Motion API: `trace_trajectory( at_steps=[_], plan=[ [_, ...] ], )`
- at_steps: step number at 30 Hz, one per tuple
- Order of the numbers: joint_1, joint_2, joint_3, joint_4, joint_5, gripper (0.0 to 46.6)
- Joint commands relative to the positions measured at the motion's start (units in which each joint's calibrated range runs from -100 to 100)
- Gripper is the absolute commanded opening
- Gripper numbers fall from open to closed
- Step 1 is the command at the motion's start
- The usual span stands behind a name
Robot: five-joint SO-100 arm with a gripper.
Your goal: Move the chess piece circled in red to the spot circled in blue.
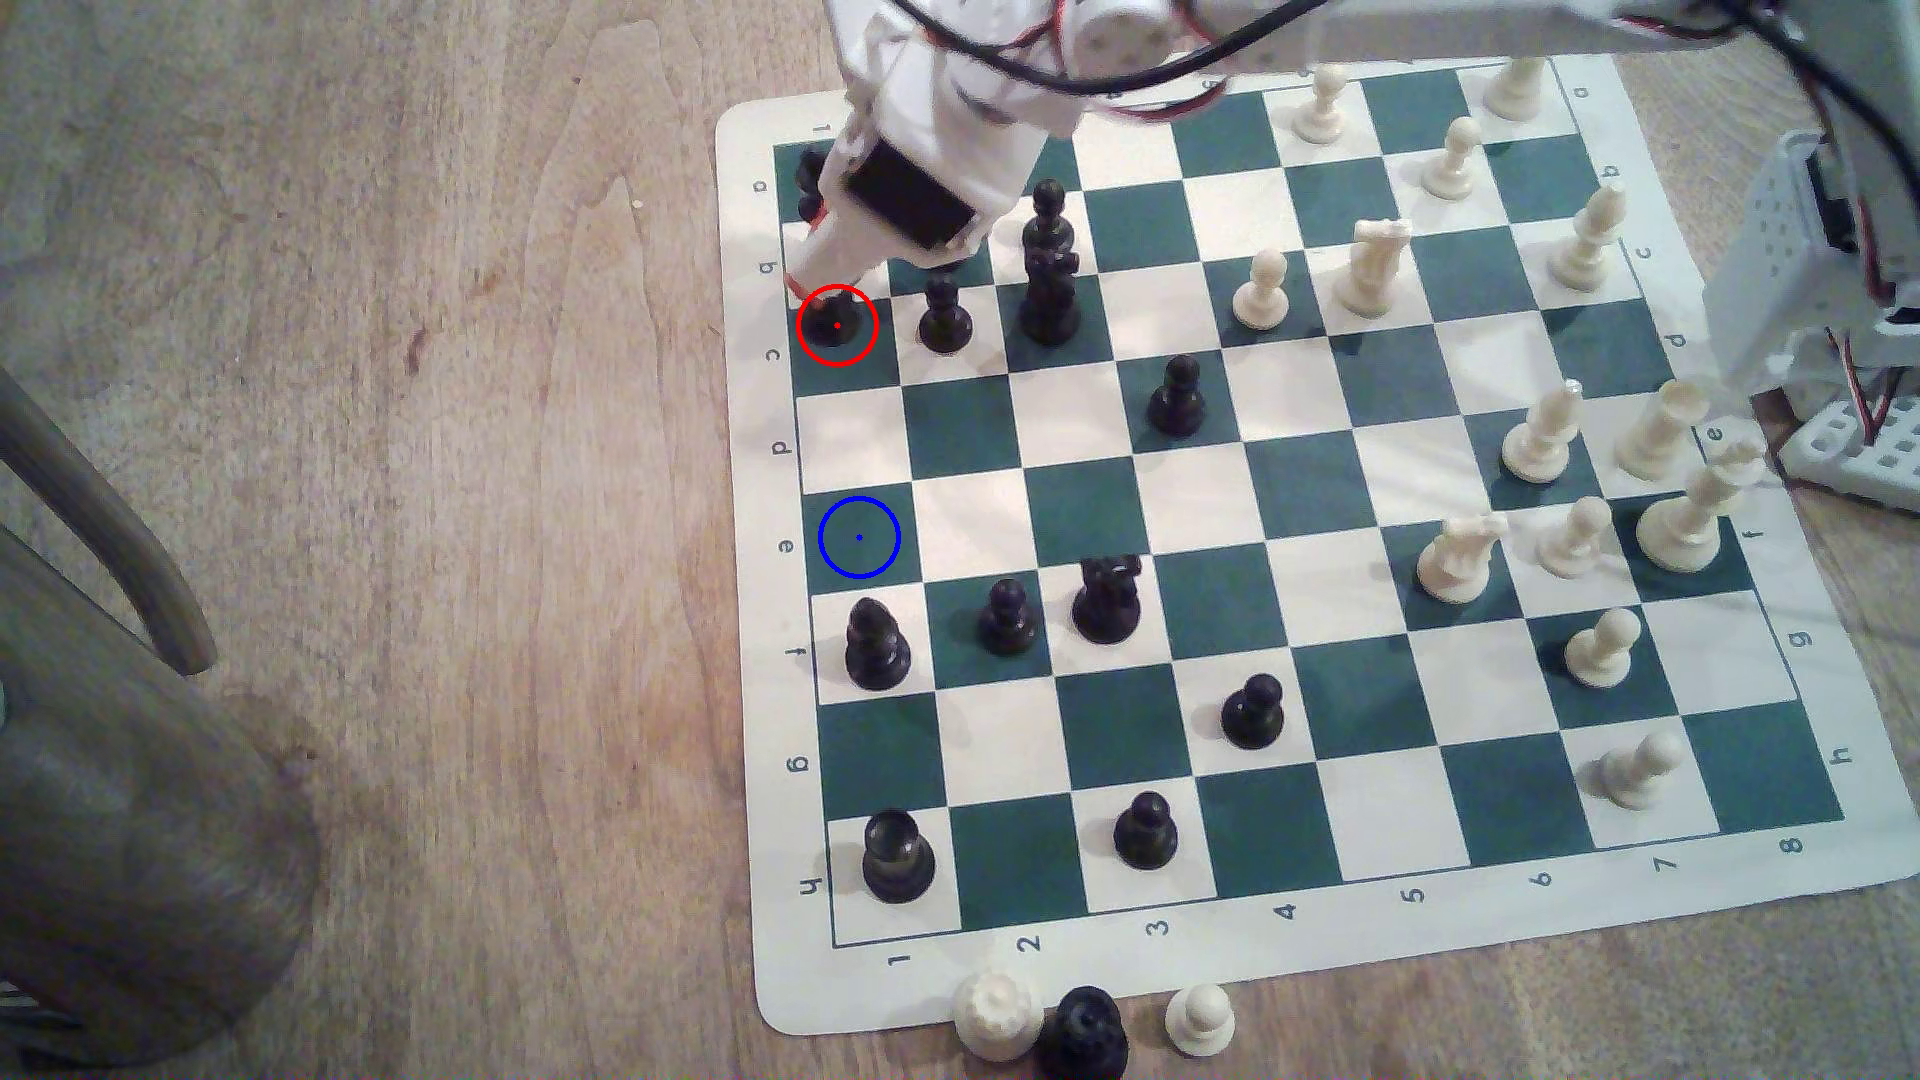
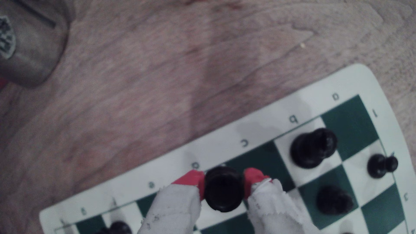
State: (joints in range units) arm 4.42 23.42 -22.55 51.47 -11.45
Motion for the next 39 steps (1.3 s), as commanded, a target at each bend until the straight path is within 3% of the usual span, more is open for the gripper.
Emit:
trace_trajectory(
  at_steps=[1,9,39],
  plan=[
    [-3.3,-11.5,-1.1,2.1,-0.5,0.2],
    [-8.5,-8.6,-1.3,3.3,-1.0,0.3],
    [-7.7,5.2,-5.1,-2.1,-0.6,0.4]
  ],
)
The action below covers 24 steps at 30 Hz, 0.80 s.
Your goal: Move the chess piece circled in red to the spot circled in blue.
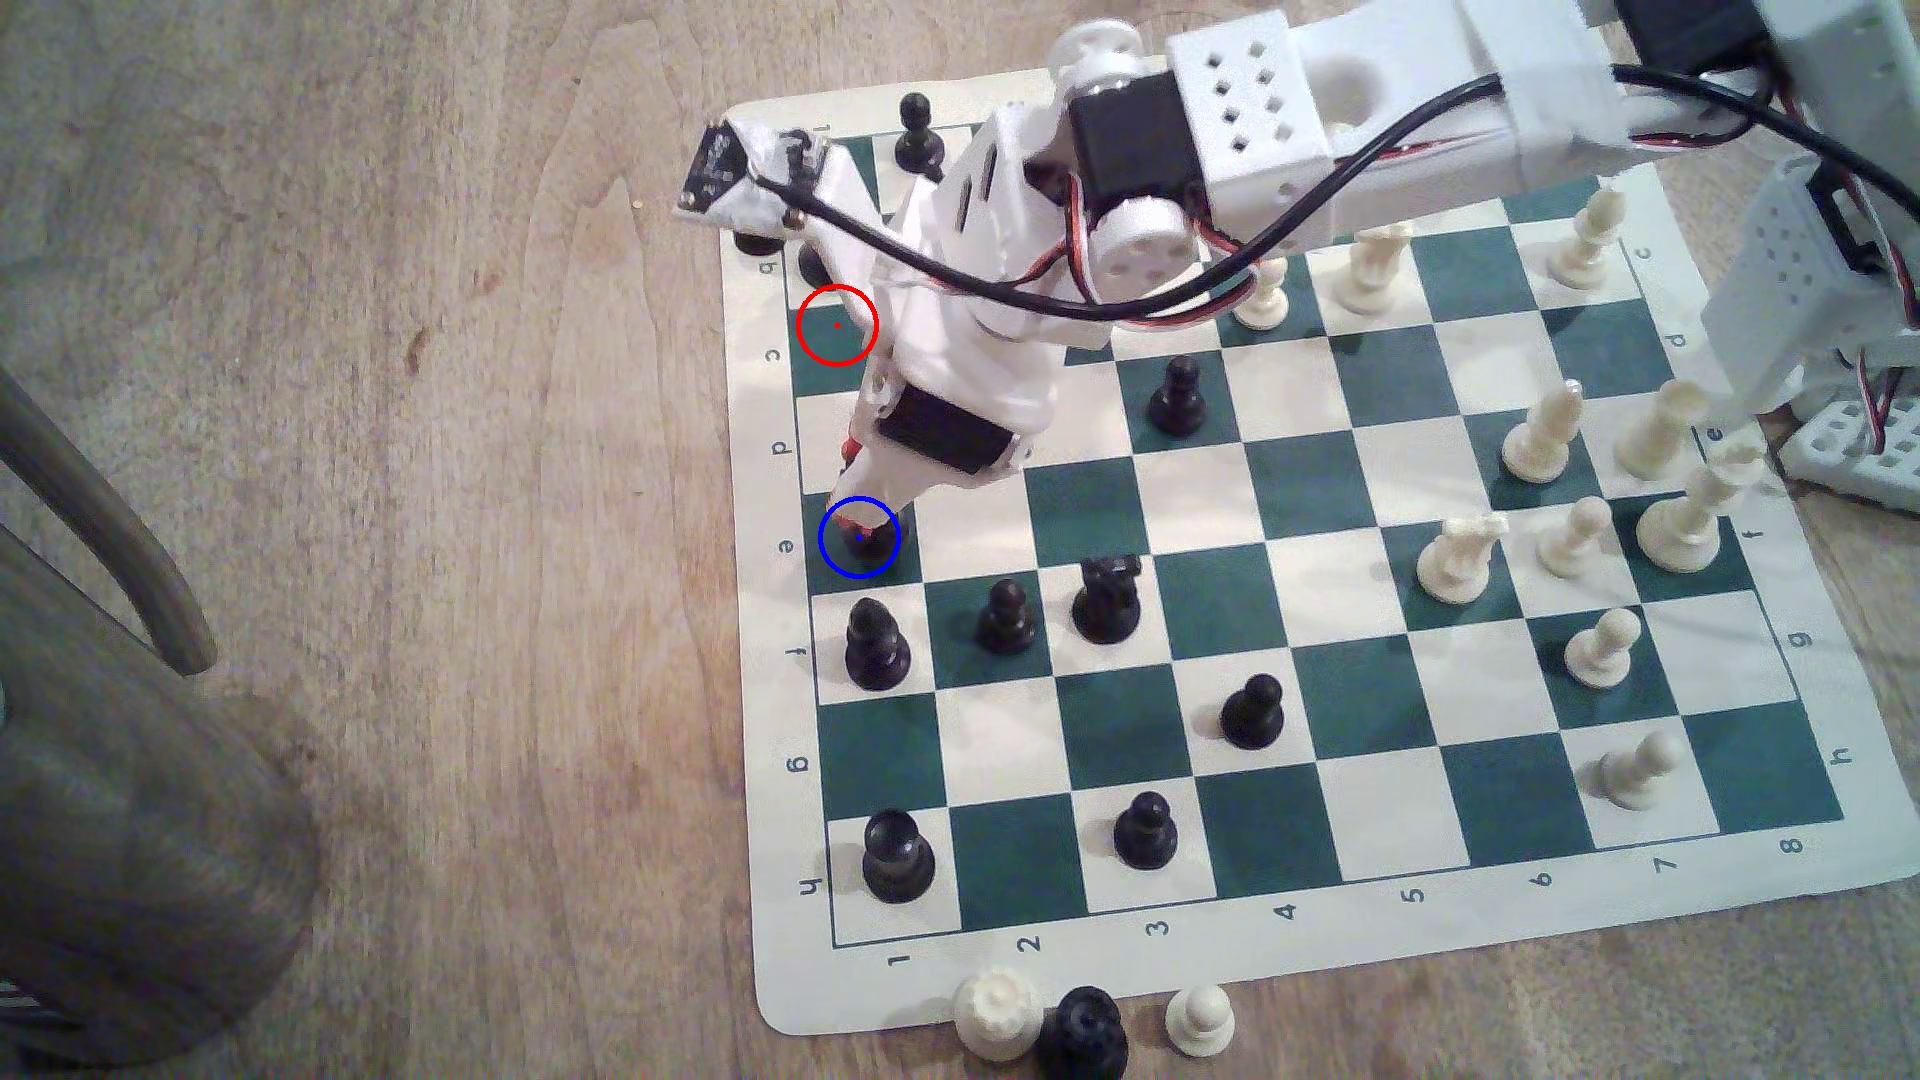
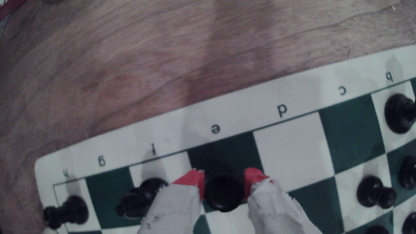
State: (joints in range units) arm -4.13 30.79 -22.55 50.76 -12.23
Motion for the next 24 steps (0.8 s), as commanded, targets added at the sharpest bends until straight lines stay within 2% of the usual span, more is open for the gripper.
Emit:
trace_trajectory(
  at_steps=[1,24],
  plan=[
    [1.0,-2.2,-5.1,-1.5,0.1,0.5],
    [0.8,-1.2,-5.5,-2.0,0.4,0.3]
  ],
)
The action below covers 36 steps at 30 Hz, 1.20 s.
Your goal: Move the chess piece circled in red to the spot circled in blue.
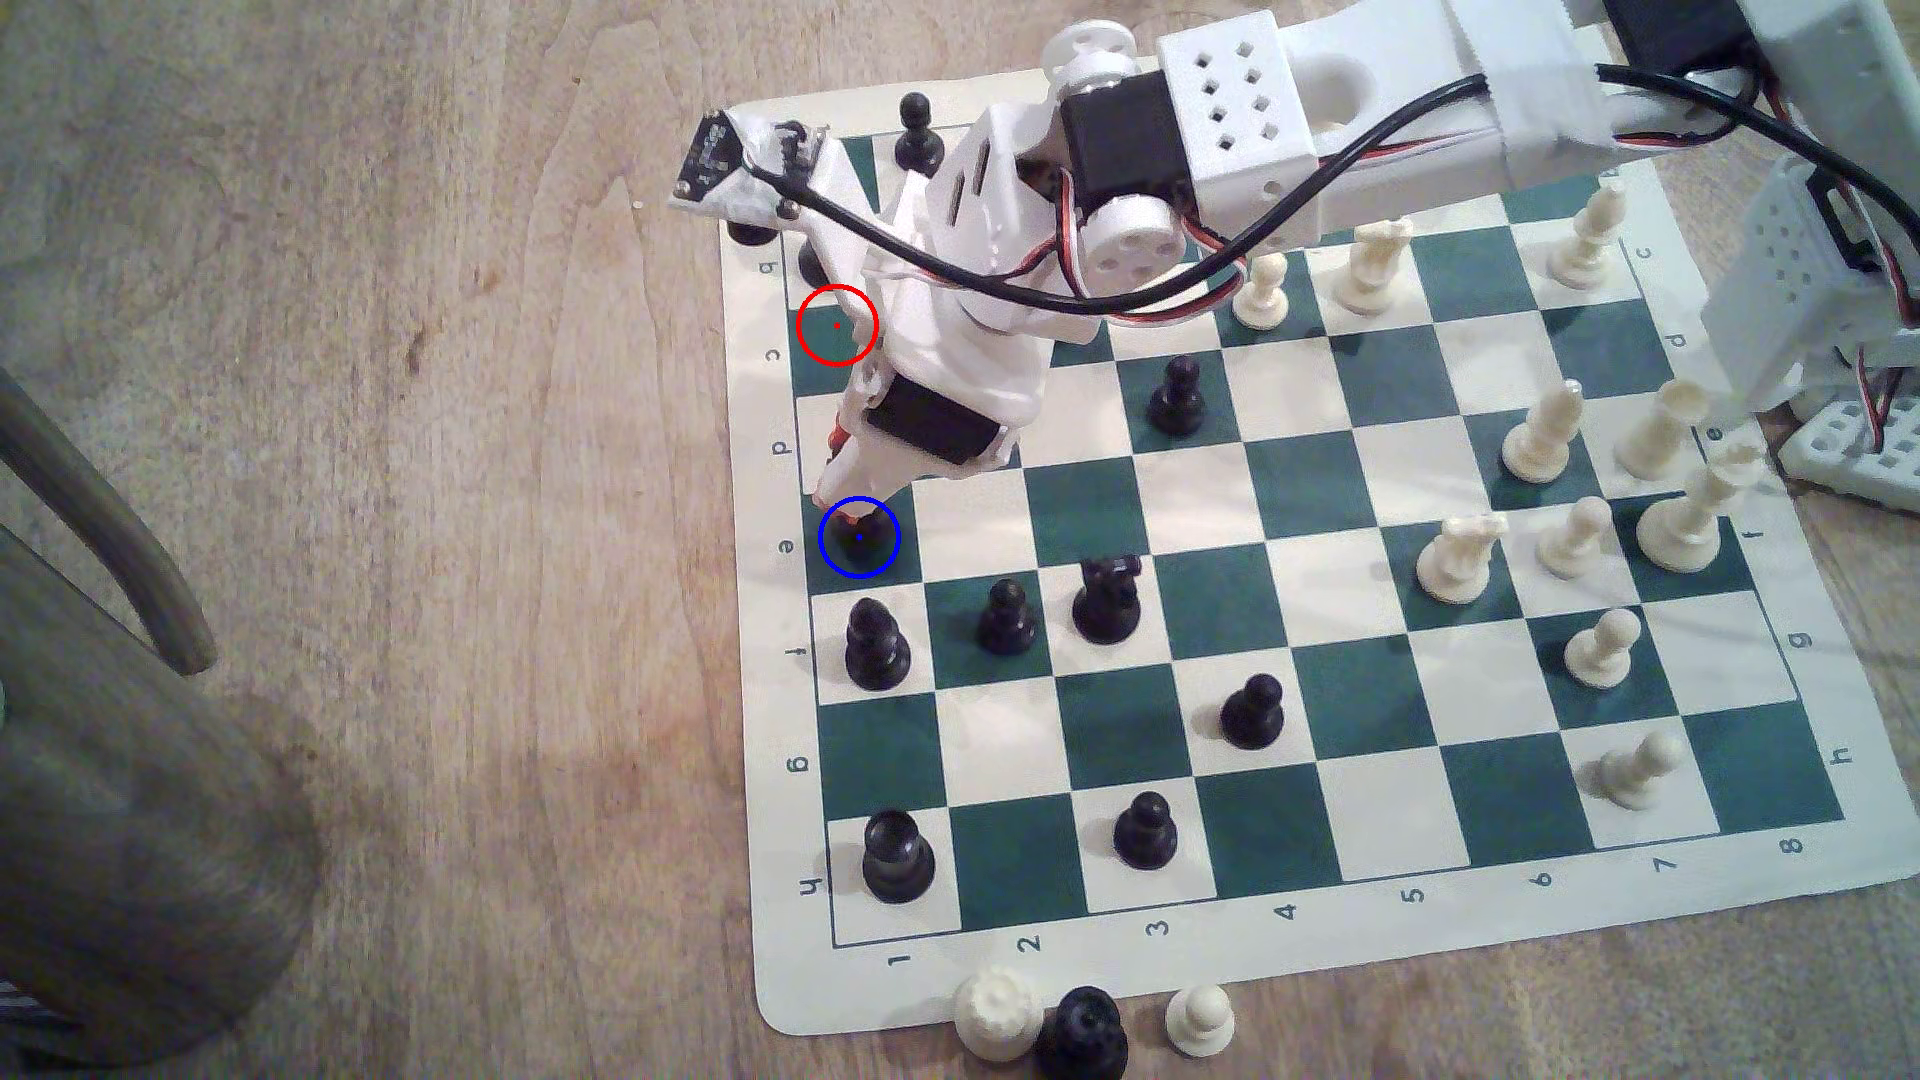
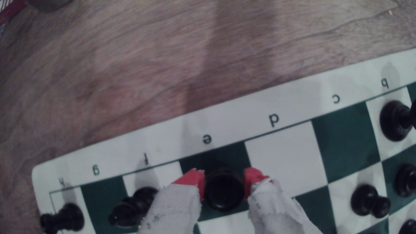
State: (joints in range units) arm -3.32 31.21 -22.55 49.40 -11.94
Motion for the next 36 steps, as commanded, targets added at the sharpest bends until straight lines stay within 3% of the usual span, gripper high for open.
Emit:
trace_trajectory(
  at_steps=[1,13,17,18,19,23,33,36],
  plan=[
    [0.2,-1.5,-5.5,-0.7,0.1,0.3],
    [0.2,-0.3,-5.2,-0.8,0.0,0.4],
    [0.2,-0.3,-5.3,-0.8,-0.1,3.4],
    [0.3,-0.6,-5.2,-0.8,-0.4,10.0],
    [0.4,-0.9,-4.9,-0.8,-0.5,13.8],
    [0.9,-2.4,-4.6,-0.8,-1.0,18.1],
    [1.9,-5.1,-3.9,0.4,-1.0,18.5],
    [2.3,-11.5,-0.6,0.3,-1.1,18.9]
  ],
)
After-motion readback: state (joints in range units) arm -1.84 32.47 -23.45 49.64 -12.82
